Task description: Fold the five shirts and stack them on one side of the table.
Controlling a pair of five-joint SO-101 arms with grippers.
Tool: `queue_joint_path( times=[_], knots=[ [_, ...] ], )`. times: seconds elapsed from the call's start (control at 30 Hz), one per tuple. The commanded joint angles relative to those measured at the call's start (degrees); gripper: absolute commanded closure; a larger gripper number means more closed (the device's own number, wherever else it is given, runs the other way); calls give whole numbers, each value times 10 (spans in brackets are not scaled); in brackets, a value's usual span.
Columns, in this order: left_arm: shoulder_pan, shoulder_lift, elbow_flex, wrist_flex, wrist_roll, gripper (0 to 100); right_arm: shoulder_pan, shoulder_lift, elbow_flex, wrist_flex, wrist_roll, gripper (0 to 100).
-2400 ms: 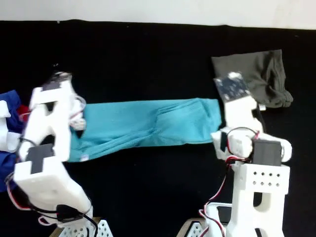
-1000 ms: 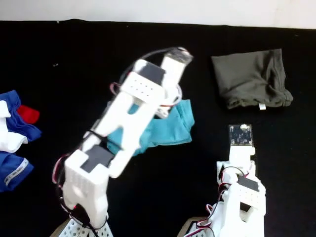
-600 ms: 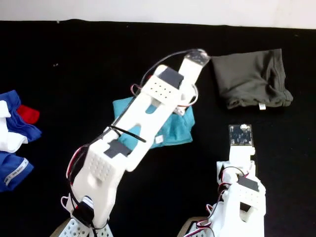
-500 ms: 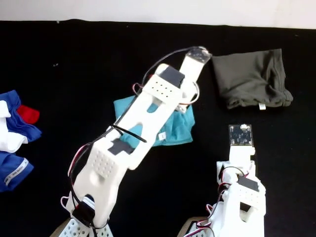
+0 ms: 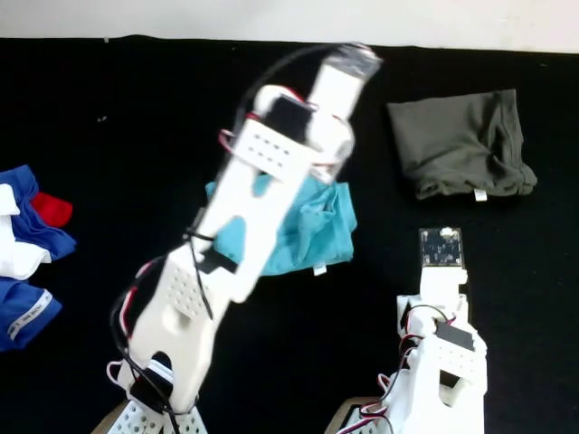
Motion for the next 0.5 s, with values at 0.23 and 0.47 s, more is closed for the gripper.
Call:
queue_joint_path(
  times=[0.23,0.47],
  knots=[
    [22,-4,189,14,4,991,7,-2,11,-21,4,992],
    [142,-4,270,-38,4,991,7,-2,11,-21,4,992]
  ],
)
